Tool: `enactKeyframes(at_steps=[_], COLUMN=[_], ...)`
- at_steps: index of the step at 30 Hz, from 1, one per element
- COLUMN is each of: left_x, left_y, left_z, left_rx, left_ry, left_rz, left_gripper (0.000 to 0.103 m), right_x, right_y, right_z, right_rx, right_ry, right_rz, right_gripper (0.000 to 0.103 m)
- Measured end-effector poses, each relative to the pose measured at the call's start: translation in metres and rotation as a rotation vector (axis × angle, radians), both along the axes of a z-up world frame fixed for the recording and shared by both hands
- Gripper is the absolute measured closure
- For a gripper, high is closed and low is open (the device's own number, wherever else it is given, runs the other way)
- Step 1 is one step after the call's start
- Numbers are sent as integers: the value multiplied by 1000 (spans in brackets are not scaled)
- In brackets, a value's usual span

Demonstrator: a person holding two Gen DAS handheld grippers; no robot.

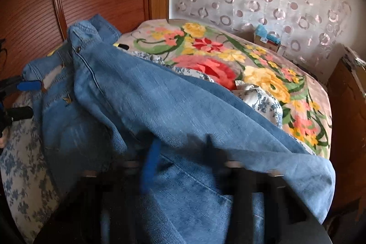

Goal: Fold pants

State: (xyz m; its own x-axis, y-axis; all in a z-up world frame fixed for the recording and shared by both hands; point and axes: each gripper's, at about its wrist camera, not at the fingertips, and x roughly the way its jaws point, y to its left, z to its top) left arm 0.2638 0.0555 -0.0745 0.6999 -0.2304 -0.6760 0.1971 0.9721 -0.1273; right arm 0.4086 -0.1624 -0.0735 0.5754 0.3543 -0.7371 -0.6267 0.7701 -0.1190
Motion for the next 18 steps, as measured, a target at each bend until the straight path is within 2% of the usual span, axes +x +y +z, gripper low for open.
enactKeyframes(at_steps=[1, 3, 9, 13, 14, 16, 18], left_x=[0, 0, -4, -9, -10, -13, -13], left_y=[1, 2, 11, 14, 15, 17, 20], left_z=[0, 0, 0, 0, 0, -1, 1], left_rx=[1, 1, 3, 1, 2, 4, 6], left_ry=[2, 2, -2, -5, -5, -7, -10], left_rz=[4, 11, 37, 56, 60, 69, 76], left_gripper=[26, 26, 26, 26, 26, 26, 26], right_x=[1, 4, 36, 52, 50, 45, 36], right_y=[2, 6, 15, 28, 29, 25, 21], right_z=[0, 8, 48, 50, 49, 47, 47], right_rx=[-13, -21, 5, 28, 33, 51, 72], right_ry=[-11, -51, -212, -197, -190, -175, -165], right_rz=[0, -2, -188, -211, -217, -228, -224], right_gripper=[99, 102, 102, 102, 100, 79, 69])
